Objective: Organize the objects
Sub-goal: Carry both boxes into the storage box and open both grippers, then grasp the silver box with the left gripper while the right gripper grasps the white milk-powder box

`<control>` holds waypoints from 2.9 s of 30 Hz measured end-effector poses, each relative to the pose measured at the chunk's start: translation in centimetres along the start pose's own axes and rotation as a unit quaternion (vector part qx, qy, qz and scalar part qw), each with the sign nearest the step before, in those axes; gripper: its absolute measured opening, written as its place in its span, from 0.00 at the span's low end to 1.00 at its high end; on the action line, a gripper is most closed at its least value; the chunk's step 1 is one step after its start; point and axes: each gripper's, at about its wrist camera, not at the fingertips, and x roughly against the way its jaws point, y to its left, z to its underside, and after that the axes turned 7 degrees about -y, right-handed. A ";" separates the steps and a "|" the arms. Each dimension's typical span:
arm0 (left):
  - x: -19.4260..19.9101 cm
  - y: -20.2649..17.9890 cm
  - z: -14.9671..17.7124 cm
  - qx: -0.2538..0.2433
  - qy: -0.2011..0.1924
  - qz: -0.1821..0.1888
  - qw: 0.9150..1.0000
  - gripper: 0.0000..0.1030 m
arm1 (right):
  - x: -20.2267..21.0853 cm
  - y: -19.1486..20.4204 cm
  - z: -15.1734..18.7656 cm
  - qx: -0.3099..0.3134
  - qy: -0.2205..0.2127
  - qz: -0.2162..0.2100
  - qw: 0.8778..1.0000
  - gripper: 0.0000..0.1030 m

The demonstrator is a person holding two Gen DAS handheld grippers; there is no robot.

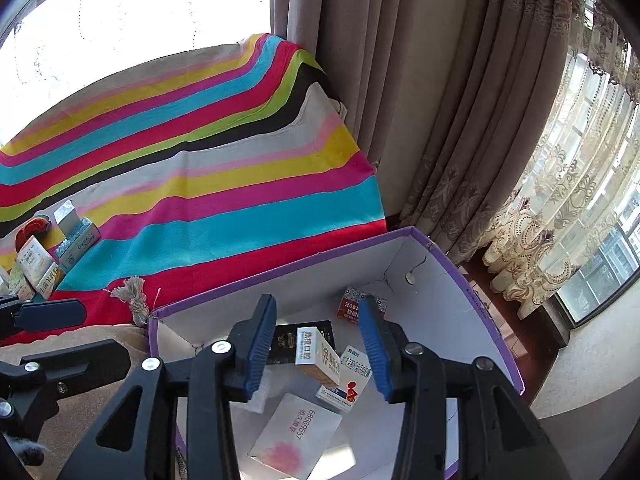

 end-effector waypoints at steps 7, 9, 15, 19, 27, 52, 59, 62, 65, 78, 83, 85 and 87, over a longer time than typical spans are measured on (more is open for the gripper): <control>4.1 3.8 0.1 -0.008 -0.039 -0.079 0.996 0.80 | 0.1 4.1 -0.7 0.018 0.007 -0.047 0.999 0.66; 5.3 5.5 0.4 -0.009 -0.046 -0.112 0.993 0.80 | 0.2 5.8 -0.9 0.026 0.008 -0.062 0.998 0.66; 8.9 11.3 1.8 0.007 -0.057 -0.201 0.978 0.80 | 0.0 11.3 -1.6 0.049 0.024 -0.115 0.992 0.67; 11.3 15.1 3.0 0.029 -0.067 -0.245 0.967 0.80 | -0.3 15.0 -2.1 0.074 0.029 -0.138 0.987 0.67; 14.6 21.4 5.1 0.074 -0.071 -0.303 0.947 0.80 | -1.3 20.5 -2.6 0.131 0.033 -0.141 0.981 0.67; 15.5 31.7 5.3 0.192 -0.037 -0.242 0.950 0.82 | -4.9 23.4 -1.2 0.156 0.101 -0.182 0.966 0.67; 13.6 34.9 4.8 0.255 -0.034 -0.196 0.946 0.79 | -4.5 24.1 -1.4 0.158 0.112 -0.221 0.956 0.67; 12.0 35.5 4.8 0.266 -0.022 -0.192 0.944 0.75 | -4.3 25.1 -1.5 0.170 0.116 -0.231 0.951 0.67; 10.9 35.1 4.6 0.239 -0.011 -0.210 0.948 0.64 | -4.8 26.1 -1.4 0.177 0.134 -0.251 0.942 0.67; 12.6 35.0 5.1 0.229 -0.054 -0.231 0.944 0.35 | -7.1 29.5 -1.5 0.173 0.178 -0.253 0.935 0.56; 13.2 35.3 4.5 0.250 -0.061 -0.236 0.937 0.62 | -7.1 29.4 -0.8 0.176 0.171 -0.240 0.939 0.28; 13.3 35.2 3.9 0.268 -0.062 -0.244 0.930 0.74 | -6.7 29.4 -0.6 0.180 0.160 -0.238 0.941 0.27; 13.5 35.7 3.8 0.322 -0.061 -0.214 0.920 0.75 | -6.3 29.2 -0.5 0.178 0.150 -0.237 0.943 0.27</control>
